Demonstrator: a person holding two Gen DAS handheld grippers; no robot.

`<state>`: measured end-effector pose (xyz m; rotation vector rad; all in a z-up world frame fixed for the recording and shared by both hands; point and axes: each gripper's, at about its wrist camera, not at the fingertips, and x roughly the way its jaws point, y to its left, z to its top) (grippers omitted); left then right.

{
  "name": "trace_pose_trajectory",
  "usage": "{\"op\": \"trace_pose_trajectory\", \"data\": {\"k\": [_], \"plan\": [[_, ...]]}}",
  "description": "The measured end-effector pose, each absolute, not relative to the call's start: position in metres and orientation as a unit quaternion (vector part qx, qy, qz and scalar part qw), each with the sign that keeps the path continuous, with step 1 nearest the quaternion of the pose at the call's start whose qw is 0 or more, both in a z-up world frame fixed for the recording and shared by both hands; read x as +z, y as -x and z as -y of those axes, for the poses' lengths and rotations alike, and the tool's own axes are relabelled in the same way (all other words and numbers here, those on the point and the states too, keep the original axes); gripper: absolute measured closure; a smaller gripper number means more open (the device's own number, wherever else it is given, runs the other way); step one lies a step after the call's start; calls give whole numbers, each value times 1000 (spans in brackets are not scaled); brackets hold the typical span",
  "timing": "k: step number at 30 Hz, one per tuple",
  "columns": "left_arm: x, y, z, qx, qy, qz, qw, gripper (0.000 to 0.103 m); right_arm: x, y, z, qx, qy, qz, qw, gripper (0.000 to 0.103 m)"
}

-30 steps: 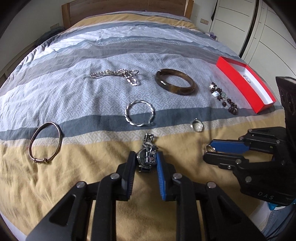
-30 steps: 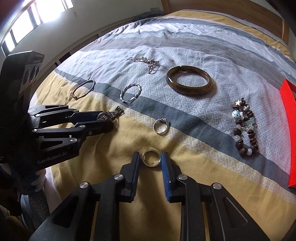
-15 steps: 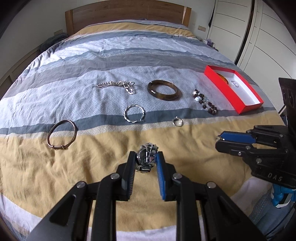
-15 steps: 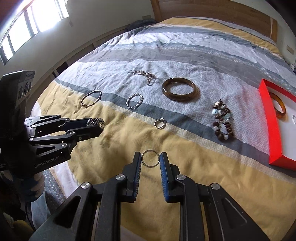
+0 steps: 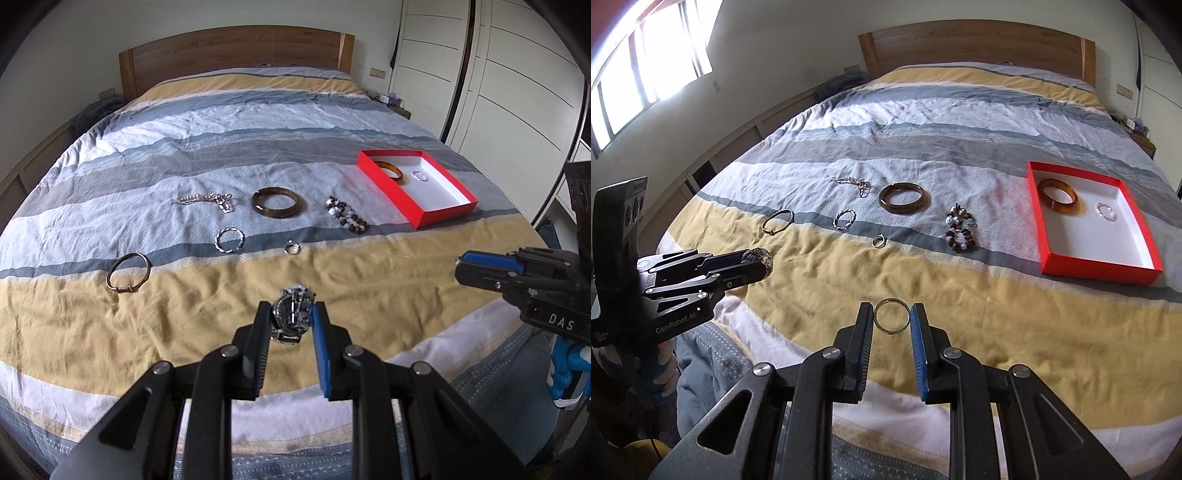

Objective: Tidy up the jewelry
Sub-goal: 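Carry the silver watch and gold ring in both tools into the red box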

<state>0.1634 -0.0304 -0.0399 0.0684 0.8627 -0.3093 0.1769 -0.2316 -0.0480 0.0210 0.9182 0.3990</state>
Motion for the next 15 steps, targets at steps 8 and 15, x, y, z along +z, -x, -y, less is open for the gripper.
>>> {"op": "trace_pose_trajectory", "data": {"k": [8, 15], "plan": [[-27, -154, 70, -181, -42, -408, 894, 83, -30, -147, 277, 156, -30, -419, 894, 83], [-40, -176, 121, -208, -66, -424, 879, 83, -31, -153, 331, 119, -46, -418, 899, 83]]}}
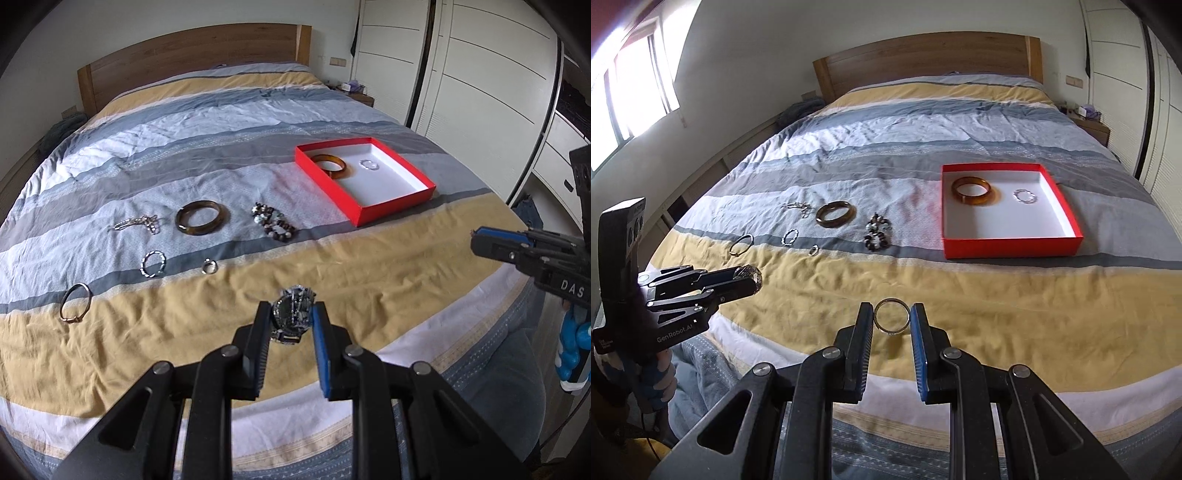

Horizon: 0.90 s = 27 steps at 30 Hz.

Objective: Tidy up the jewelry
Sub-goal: 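Carry the silver watch and gold ring in both tools into the red box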

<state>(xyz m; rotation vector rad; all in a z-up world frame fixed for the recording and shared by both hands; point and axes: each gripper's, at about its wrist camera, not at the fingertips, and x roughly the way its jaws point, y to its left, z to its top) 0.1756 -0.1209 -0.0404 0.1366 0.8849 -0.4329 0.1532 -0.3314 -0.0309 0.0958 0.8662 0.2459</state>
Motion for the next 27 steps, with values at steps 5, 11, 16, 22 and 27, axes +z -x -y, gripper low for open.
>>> {"op": "trace_pose_trajectory", "data": {"k": [5, 11, 16, 22, 27], "plan": [[-46, -209, 161, -228, -84, -430, 870, 83, -30, -186, 374, 95, -48, -417, 903, 83], [-42, -264, 219, -262, -98, -420, 863, 83, -37, -249, 416, 81, -41, -418, 904, 83], [-39, -308, 270, -291, -104, -409, 859, 83, -56, -301, 442, 77, -38, -428, 899, 83], [-68, -350, 315, -296, -114, -430, 845, 83, -88, -344, 463, 84, -21, -462, 883, 83], [-100, -370, 335, -285, -124, -457, 833, 83, -112, -364, 471, 87, 0, -490, 867, 83]]}}
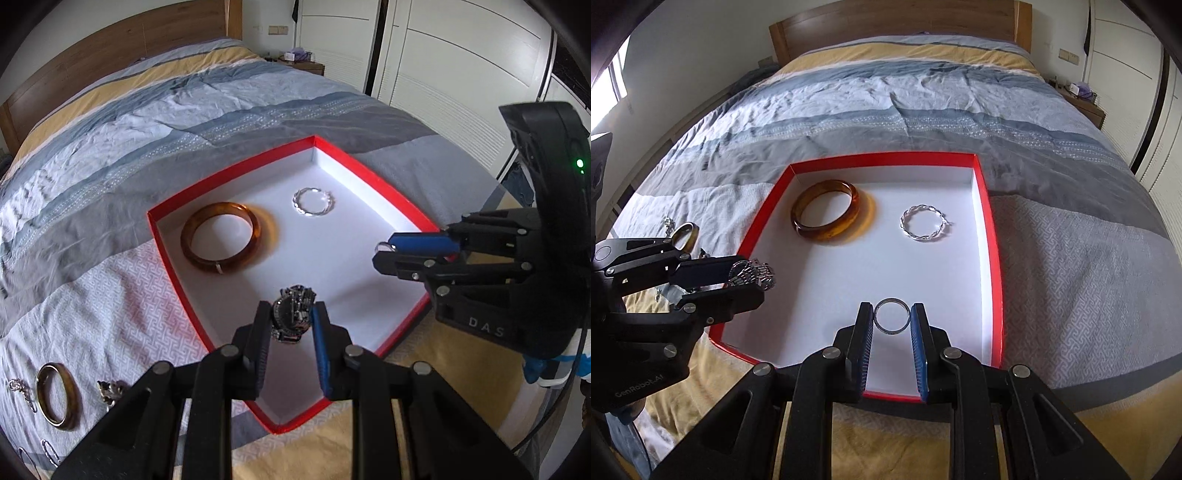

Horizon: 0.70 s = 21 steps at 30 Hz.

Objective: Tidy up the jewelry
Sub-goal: 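Carry the silver watch and gold ring in both tools into the red box, then open the left tool to drop the watch while the right tool releases the ring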

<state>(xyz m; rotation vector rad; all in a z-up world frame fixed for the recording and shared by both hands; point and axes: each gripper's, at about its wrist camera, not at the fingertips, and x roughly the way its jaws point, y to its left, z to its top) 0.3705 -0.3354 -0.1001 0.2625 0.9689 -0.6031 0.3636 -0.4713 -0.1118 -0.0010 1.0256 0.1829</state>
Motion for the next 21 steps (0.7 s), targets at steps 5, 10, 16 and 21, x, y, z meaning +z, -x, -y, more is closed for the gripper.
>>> {"op": "trace_pose_trajectory", "data": {"k": [5, 10, 16, 21], "plan": [[-119, -381, 343, -280, -128, -474, 825, 82, -129, -373, 468, 96, 41, -510, 854, 83], [-137, -392, 341, -270, -118, -498, 816, 82, -141, -378, 466, 103, 71, -530, 839, 82], [-139, -393, 340, -269, -112, -497, 817, 82, -142, -378, 465, 109, 86, -535, 834, 82], [-138, -392, 340, -266, -113, -497, 818, 81, -139, -374, 466, 106, 89, -534, 834, 67]]}}
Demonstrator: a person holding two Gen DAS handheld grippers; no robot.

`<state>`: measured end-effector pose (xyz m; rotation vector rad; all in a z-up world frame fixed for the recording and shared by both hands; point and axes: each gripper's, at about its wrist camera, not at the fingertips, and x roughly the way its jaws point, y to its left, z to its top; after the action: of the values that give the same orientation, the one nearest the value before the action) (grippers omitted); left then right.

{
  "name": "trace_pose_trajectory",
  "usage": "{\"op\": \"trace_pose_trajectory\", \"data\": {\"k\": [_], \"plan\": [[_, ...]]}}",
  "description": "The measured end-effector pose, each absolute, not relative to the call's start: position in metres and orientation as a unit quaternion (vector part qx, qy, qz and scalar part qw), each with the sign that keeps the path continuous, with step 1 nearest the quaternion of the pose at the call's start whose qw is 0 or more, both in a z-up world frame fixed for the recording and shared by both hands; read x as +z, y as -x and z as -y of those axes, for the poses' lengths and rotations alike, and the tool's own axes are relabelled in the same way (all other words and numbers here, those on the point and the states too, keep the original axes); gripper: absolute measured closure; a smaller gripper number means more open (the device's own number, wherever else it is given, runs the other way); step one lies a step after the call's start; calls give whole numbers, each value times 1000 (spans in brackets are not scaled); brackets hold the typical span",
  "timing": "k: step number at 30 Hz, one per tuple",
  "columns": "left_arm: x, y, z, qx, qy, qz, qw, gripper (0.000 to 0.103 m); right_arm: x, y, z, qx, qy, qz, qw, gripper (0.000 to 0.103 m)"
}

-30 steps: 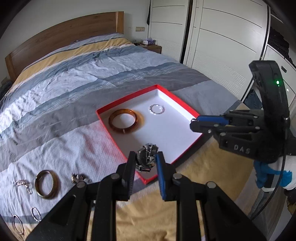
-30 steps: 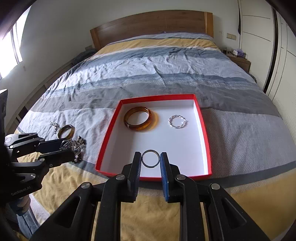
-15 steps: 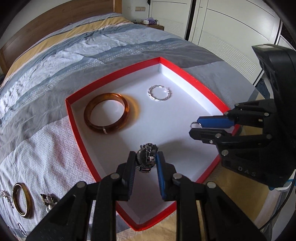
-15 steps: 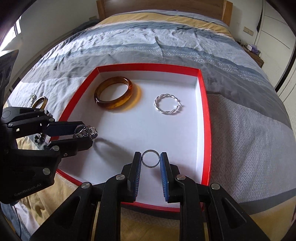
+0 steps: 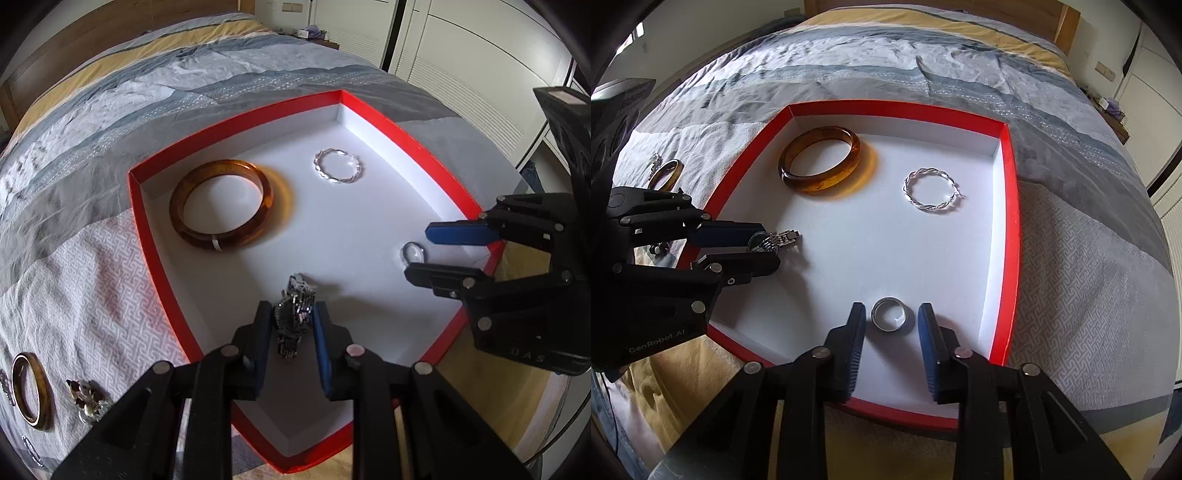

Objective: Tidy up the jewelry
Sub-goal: 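Open the left tool to drop the watch while the right tool releases the ring, then move both open tools back toward the remaining jewelry on the duvet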

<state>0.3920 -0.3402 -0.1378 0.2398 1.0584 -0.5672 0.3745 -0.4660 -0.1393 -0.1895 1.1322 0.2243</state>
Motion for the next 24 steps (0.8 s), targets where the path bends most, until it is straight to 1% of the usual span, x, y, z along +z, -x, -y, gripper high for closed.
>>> {"op": "trace_pose_trajectory", "data": {"k": [1, 4, 10, 13, 18, 24], "plan": [[-137, -391, 340, -264, -112, -497, 819, 81, -138, -373, 466, 103, 93, -534, 834, 64], [-129, -389, 337, -261, -109, -493, 823, 81, -129, -365, 470, 96, 93, -528, 839, 61], [-91, -372, 324, -253, -71, -469, 843, 81, -87, -335, 482, 76, 70, -496, 862, 59], [-67, -349, 314, -256, -61, -457, 850, 81, -60, -311, 484, 65, 47, -474, 877, 57], [-39, -301, 292, -246, -80, -456, 852, 81, -28, -259, 475, 55, 10, -450, 891, 55], [-15, -240, 239, -216, -88, -452, 861, 81, -3, -190, 454, 54, -17, -429, 902, 52]]}}
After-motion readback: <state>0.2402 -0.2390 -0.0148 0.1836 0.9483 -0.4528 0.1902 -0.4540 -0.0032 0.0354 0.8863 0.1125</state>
